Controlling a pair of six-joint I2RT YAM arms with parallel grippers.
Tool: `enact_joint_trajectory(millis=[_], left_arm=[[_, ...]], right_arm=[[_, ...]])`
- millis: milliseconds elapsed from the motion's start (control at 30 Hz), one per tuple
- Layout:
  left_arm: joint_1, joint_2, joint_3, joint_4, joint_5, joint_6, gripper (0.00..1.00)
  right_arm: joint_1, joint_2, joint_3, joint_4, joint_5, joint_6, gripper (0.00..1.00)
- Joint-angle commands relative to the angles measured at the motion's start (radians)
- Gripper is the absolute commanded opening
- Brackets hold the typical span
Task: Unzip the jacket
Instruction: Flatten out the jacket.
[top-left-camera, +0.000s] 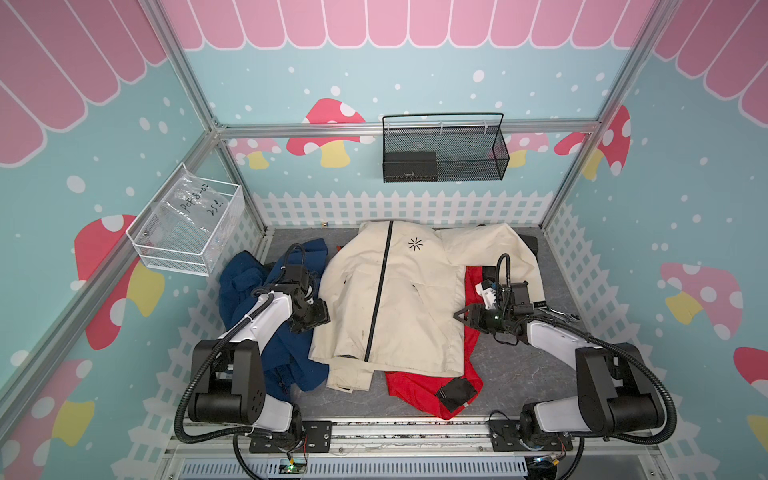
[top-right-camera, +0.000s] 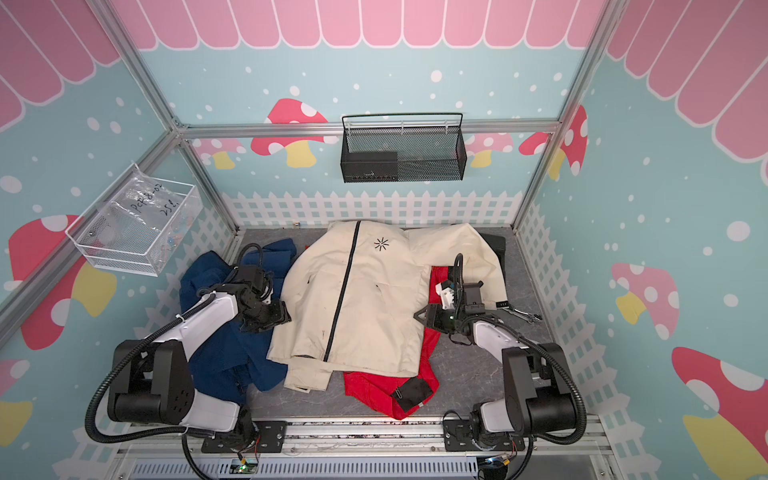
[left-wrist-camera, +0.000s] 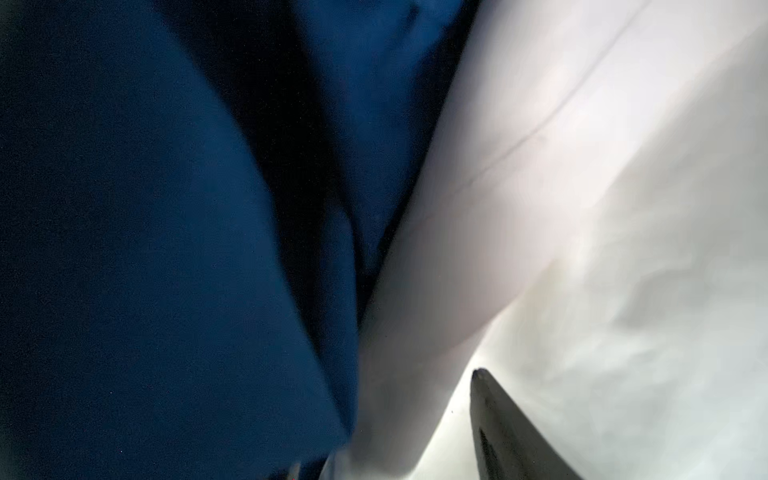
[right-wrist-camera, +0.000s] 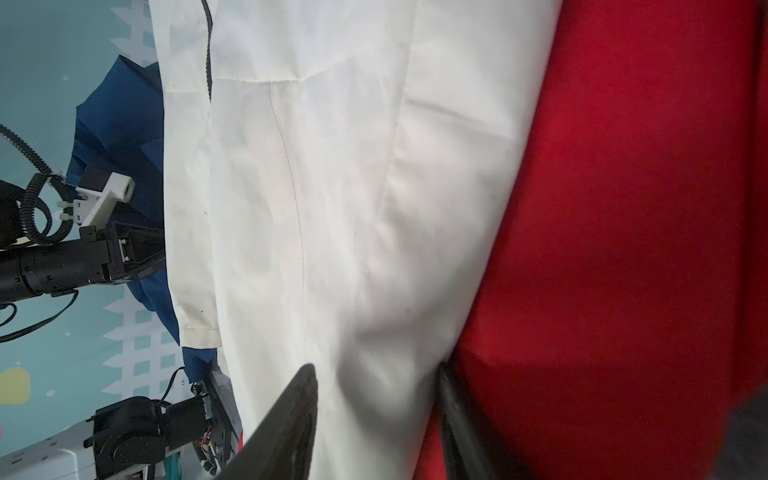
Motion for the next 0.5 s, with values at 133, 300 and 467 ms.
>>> enact_joint_trajectory(millis=[133, 300, 467], left_arm=[[0.011, 0.018, -0.007, 0.01, -0.022, -0.007, 0.55], [0.014, 0.031, -0.007, 0.014, -0.006, -0.009, 0.26], [0.014, 0.011, 0.004, 0.011, 0.002, 0.004, 0.03]], right_arm=[[0.031, 0.024, -0.029, 0.067, -0.002, 0.051, 0.4], [0.033, -0.002, -0.039, 0.077, 0.027, 0.064, 0.22], [0.032, -0.054, -0.033, 0.068, 0.066, 0.075, 0.02]])
